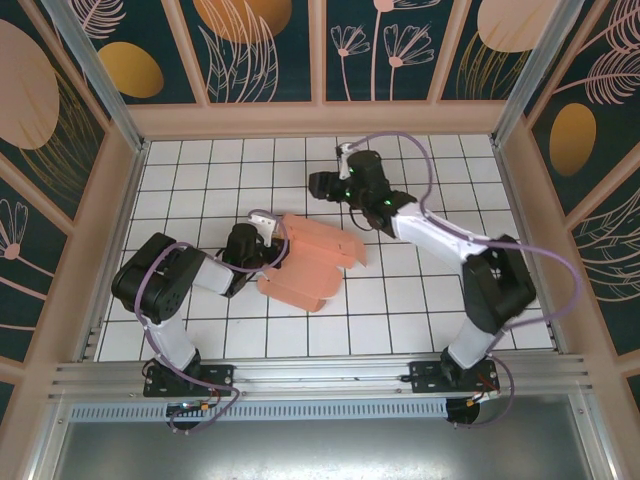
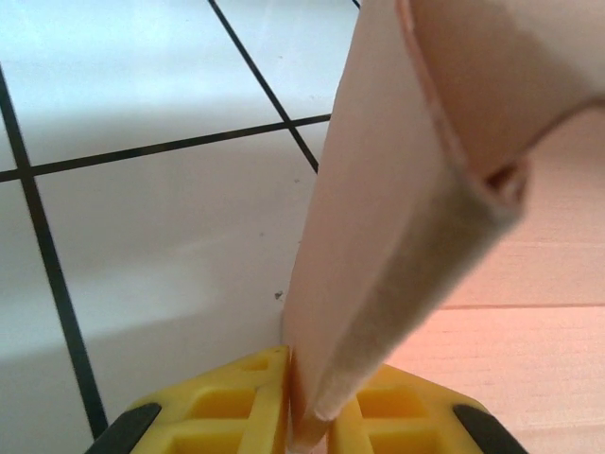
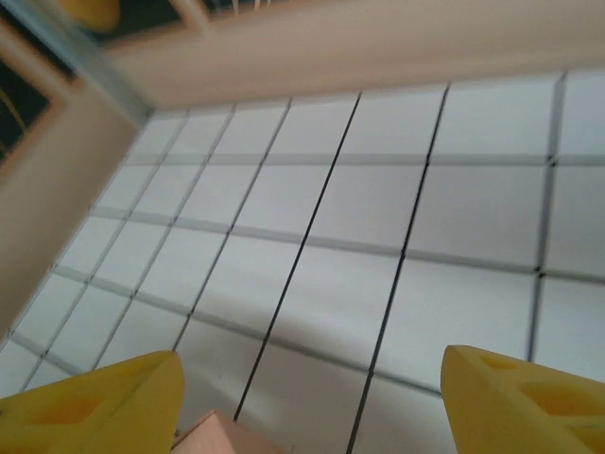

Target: Fold the paper box

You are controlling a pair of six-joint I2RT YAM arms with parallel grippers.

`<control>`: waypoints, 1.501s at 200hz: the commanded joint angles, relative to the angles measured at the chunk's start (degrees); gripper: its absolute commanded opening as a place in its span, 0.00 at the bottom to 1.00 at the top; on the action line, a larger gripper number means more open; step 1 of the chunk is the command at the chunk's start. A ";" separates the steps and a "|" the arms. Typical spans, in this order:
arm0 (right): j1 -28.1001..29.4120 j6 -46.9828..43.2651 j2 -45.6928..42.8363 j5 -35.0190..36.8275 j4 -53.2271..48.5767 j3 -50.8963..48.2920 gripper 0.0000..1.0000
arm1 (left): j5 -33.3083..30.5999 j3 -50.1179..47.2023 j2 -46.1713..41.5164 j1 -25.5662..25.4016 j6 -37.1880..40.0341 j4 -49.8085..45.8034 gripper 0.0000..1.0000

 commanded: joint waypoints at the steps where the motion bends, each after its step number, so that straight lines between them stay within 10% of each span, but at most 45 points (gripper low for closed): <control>1: -0.48 0.71 6.49 -10.11 -12.22 7.83 0.70 | 0.39 0.57 -0.91 -0.69 3.43 -0.90 0.16; 65: -0.93 2.12 15.27 -26.70 -10.24 10.46 0.63 | 0.61 1.79 0.78 -0.79 3.96 -1.69 0.16; 300: -0.66 2.24 18.76 -24.92 -10.43 5.91 0.51 | -1.16 4.82 0.32 -0.79 2.34 0.63 0.21</control>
